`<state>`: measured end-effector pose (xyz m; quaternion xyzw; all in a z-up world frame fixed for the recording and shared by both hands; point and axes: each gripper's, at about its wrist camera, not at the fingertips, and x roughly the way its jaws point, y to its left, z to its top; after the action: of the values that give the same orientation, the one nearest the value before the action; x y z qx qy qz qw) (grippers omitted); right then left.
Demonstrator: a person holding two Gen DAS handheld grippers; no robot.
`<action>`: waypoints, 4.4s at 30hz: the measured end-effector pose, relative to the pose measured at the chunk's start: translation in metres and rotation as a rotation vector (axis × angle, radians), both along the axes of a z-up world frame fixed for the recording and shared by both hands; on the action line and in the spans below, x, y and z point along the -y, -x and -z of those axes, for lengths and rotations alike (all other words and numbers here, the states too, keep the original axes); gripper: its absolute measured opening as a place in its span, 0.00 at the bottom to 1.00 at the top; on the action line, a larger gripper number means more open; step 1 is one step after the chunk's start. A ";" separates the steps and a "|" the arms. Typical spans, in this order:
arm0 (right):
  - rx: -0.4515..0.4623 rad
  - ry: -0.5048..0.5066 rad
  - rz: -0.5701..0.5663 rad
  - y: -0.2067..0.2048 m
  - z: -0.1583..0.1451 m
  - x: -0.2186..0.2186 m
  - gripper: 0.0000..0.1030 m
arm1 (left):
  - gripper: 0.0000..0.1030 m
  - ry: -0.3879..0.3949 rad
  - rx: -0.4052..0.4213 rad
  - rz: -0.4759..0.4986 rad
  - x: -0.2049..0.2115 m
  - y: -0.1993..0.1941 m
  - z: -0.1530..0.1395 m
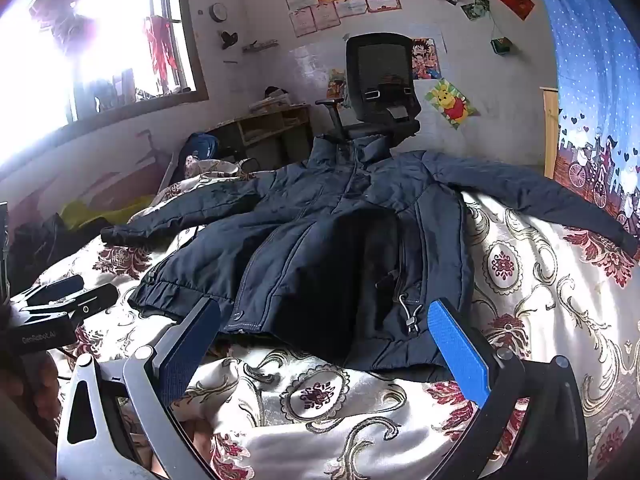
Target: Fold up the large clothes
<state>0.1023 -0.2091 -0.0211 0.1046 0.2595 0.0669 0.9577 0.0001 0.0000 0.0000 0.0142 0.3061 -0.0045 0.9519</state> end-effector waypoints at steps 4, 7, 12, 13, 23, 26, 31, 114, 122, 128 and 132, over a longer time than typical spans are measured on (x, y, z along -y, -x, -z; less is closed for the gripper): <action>0.002 -0.001 -0.001 0.000 0.000 0.000 0.99 | 1.00 -0.001 0.003 0.000 0.000 0.000 0.000; 0.005 -0.005 0.000 0.000 0.000 0.001 0.99 | 1.00 0.002 0.002 -0.001 0.000 -0.001 0.000; 0.007 -0.005 0.000 0.001 0.000 0.000 0.99 | 1.00 0.002 0.004 0.002 0.000 0.000 0.000; 0.004 -0.006 0.001 0.000 0.000 0.001 0.99 | 1.00 0.002 0.004 0.004 0.000 0.000 0.000; 0.004 -0.007 0.001 0.000 0.001 0.001 0.99 | 1.00 0.003 0.007 0.002 -0.001 0.002 -0.002; 0.004 -0.007 0.001 0.000 0.001 0.001 0.99 | 1.00 0.002 0.005 0.001 -0.002 0.001 -0.004; 0.004 -0.008 0.001 0.001 0.001 0.001 0.99 | 1.00 0.004 0.007 0.002 -0.003 0.002 -0.003; -0.193 0.173 0.360 -0.060 -0.020 0.076 0.99 | 1.00 -0.053 -0.094 0.018 0.020 -0.075 -0.042; -0.217 0.162 0.423 -0.113 -0.017 0.125 0.99 | 1.00 -0.083 -0.138 -0.069 0.023 -0.157 -0.083; -0.197 0.083 0.461 -0.146 0.008 0.163 0.99 | 1.00 -0.181 -0.119 -0.109 0.032 -0.217 -0.099; -0.171 -0.107 0.483 -0.147 0.042 0.197 0.99 | 1.00 -0.231 -0.162 -0.038 0.051 -0.263 -0.088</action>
<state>0.2495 -0.4060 -0.0626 0.2192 0.3033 -0.1591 0.9136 0.2632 -0.0513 0.0883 0.1173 0.3808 0.0476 0.9159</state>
